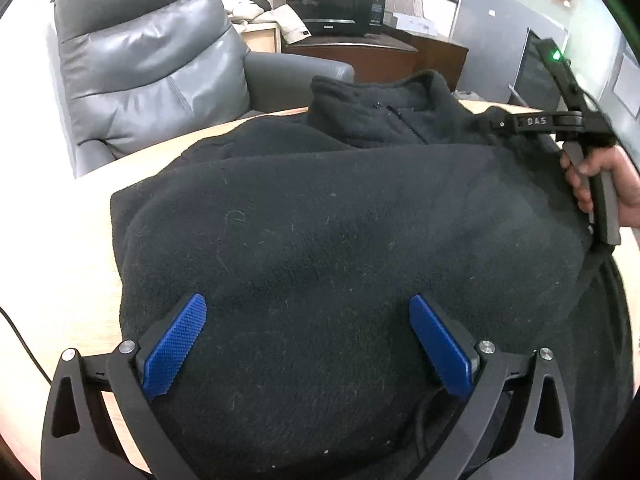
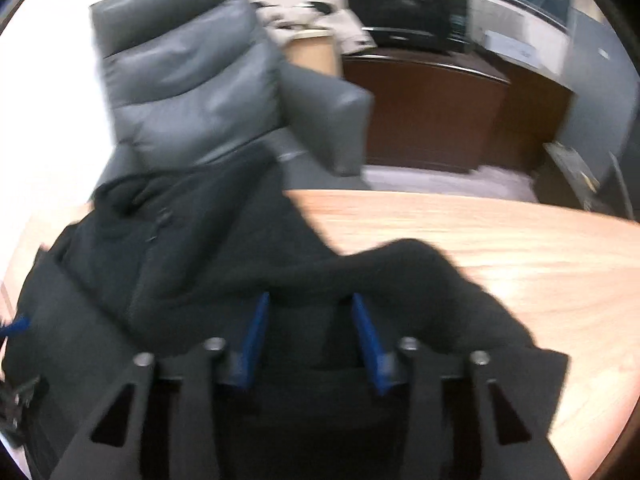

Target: Fold clothes

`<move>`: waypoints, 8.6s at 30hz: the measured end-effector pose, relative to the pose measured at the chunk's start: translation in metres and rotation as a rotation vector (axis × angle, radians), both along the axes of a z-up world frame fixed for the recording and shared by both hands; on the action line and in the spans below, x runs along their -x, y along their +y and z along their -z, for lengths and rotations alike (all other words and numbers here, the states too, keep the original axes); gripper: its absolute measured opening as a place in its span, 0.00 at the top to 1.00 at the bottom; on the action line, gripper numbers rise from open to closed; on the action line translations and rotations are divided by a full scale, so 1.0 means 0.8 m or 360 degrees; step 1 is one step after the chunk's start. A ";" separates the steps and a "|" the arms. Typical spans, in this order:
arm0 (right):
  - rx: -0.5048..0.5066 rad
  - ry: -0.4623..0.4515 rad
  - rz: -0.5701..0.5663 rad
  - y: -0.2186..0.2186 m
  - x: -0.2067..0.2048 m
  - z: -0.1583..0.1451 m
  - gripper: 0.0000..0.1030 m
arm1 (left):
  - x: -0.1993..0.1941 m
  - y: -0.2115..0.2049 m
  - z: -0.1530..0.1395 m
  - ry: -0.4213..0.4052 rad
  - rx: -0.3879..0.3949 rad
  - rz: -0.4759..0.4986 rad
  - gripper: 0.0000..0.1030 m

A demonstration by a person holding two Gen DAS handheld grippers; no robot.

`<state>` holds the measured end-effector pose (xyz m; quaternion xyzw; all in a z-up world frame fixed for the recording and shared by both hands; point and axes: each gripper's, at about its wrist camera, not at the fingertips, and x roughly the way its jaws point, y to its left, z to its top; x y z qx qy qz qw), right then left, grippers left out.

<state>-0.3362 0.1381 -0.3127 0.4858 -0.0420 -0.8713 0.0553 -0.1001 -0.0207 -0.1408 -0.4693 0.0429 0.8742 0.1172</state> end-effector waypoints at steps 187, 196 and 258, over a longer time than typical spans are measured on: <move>0.0316 0.0123 -0.0259 0.159 -0.116 -0.081 0.68 | 0.144 -0.243 0.038 -0.0546 -0.1356 -0.0844 0.66; 0.0221 0.0360 -0.0174 0.177 -0.131 -0.126 0.00 | 0.127 -0.253 -0.036 -0.0211 -0.1191 -0.0795 0.17; 0.0821 -0.0353 -0.0256 0.194 -0.352 0.017 0.32 | 0.000 0.117 0.047 -0.0016 0.0253 0.1002 0.12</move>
